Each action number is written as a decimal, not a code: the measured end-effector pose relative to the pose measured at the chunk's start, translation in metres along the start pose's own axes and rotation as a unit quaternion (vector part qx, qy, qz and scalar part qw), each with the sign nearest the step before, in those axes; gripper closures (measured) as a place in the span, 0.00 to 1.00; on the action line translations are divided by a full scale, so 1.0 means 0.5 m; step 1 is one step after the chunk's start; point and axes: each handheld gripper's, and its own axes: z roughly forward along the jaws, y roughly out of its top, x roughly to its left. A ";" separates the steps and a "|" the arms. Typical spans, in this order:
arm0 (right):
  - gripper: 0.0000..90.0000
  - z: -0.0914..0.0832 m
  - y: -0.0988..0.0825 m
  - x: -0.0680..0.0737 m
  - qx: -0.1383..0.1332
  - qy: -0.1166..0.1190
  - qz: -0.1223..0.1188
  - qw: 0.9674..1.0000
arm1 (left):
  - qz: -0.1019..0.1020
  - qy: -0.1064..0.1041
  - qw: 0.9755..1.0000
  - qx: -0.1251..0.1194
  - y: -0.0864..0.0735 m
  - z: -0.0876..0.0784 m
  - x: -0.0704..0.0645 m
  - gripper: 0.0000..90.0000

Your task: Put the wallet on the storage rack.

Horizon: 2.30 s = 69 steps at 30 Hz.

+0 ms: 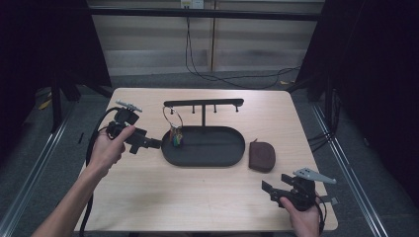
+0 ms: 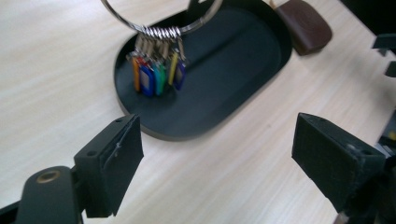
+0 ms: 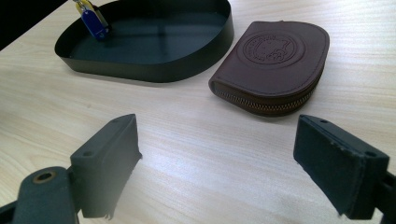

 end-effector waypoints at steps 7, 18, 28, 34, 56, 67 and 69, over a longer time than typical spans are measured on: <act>0.16 -0.001 0.000 -0.001 0.001 -0.001 0.004 1.000 | -0.008 0.003 1.000 -0.018 -0.078 0.002 0.011 0.18; 0.16 -0.003 0.000 -0.004 -0.001 -0.003 0.012 1.000 | -0.036 0.003 0.999 -0.040 -0.180 0.015 0.017 0.18; 0.17 -0.001 0.004 -0.006 0.005 -0.010 0.014 1.000 | -0.026 -0.020 0.998 -0.052 -0.251 0.019 0.003 0.19; 0.17 0.002 0.015 -0.004 0.019 -0.011 0.012 1.000 | -0.031 -0.030 0.997 -0.064 -0.302 0.026 -0.018 0.19; 0.24 0.044 0.116 -0.003 0.090 -0.013 0.017 0.996 | -0.010 -0.035 0.996 -0.085 -0.349 0.035 -0.045 0.20; 0.22 0.080 0.163 -0.019 0.165 -0.022 0.030 0.986 | 0.014 -0.047 0.996 -0.080 -0.346 0.036 -0.065 0.20; 0.21 0.089 0.175 -0.026 0.179 -0.025 0.028 0.983 | 0.018 -0.047 0.996 -0.078 -0.345 0.035 -0.065 0.20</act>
